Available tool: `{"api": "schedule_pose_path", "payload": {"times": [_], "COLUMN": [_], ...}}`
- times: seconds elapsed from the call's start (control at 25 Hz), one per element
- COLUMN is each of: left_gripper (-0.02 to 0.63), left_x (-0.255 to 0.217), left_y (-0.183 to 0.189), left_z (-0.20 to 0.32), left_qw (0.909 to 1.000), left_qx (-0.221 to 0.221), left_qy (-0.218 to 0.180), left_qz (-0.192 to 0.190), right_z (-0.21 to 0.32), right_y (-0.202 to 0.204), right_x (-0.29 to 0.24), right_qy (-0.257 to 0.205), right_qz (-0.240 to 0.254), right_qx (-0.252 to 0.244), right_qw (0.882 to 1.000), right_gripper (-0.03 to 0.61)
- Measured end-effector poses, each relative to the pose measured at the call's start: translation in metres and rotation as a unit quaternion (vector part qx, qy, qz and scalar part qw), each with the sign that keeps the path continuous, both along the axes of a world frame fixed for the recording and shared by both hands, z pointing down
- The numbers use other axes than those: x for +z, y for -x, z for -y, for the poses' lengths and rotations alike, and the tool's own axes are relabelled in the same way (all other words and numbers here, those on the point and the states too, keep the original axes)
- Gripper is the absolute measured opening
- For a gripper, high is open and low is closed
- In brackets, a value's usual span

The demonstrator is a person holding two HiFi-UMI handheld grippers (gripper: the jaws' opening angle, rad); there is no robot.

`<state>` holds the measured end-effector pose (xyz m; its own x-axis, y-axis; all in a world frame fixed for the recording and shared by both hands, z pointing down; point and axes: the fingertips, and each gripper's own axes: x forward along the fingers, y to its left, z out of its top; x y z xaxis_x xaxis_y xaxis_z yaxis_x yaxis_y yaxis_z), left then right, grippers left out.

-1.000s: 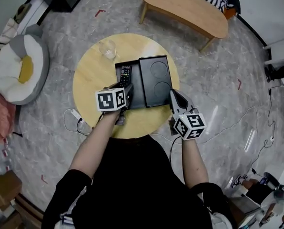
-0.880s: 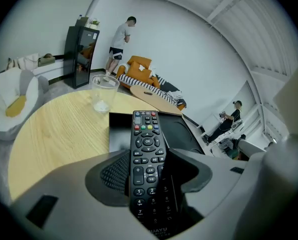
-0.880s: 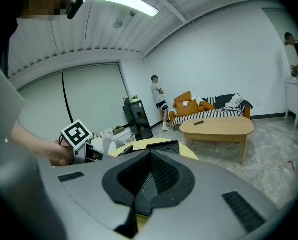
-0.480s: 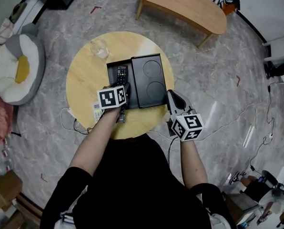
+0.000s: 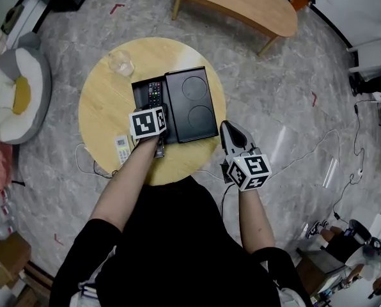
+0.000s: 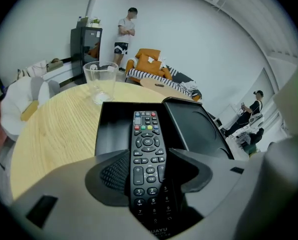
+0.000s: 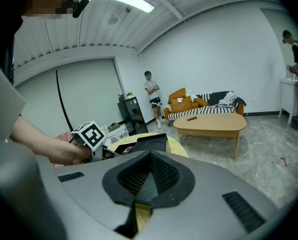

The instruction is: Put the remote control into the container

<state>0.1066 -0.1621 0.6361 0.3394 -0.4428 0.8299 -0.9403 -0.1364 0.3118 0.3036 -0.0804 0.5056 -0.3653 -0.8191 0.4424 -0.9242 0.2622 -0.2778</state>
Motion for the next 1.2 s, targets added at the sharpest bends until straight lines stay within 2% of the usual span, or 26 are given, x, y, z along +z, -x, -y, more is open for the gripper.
{"api": "schedule_pose_path", "payload": {"times": [0.2,0.52,0.84,1.0,1.2], "left_gripper": [0.250,0.250,0.250,0.251,0.252], "left_x": [0.009,0.025,0.037,0.037,0.035], "left_y": [-0.001,-0.002,-0.003,-0.003,-0.006], "left_z": [0.000,-0.004,-0.008,-0.006,-0.008], "left_qw": [0.9991,0.9948,0.9835,0.9834,0.9887], "left_qx": [0.003,0.030,0.075,0.079,0.064], "left_qy": [0.031,0.053,0.062,0.055,0.068], "left_qz": [0.029,0.082,0.153,0.153,0.118], "right_z": [-0.001,0.001,-0.001,-0.001,-0.001], "right_y": [-0.008,-0.014,-0.020,-0.023,-0.020], "right_x": [0.002,0.004,0.003,0.003,0.005], "right_qy": [0.001,-0.003,-0.005,-0.005,-0.004], "right_qz": [0.001,0.009,0.011,0.011,0.012], "right_qx": [0.009,0.019,0.028,0.032,0.029], "right_qw": [1.000,1.000,1.000,0.999,0.999], "right_gripper": [0.009,0.009,0.009,0.009,0.009]}}
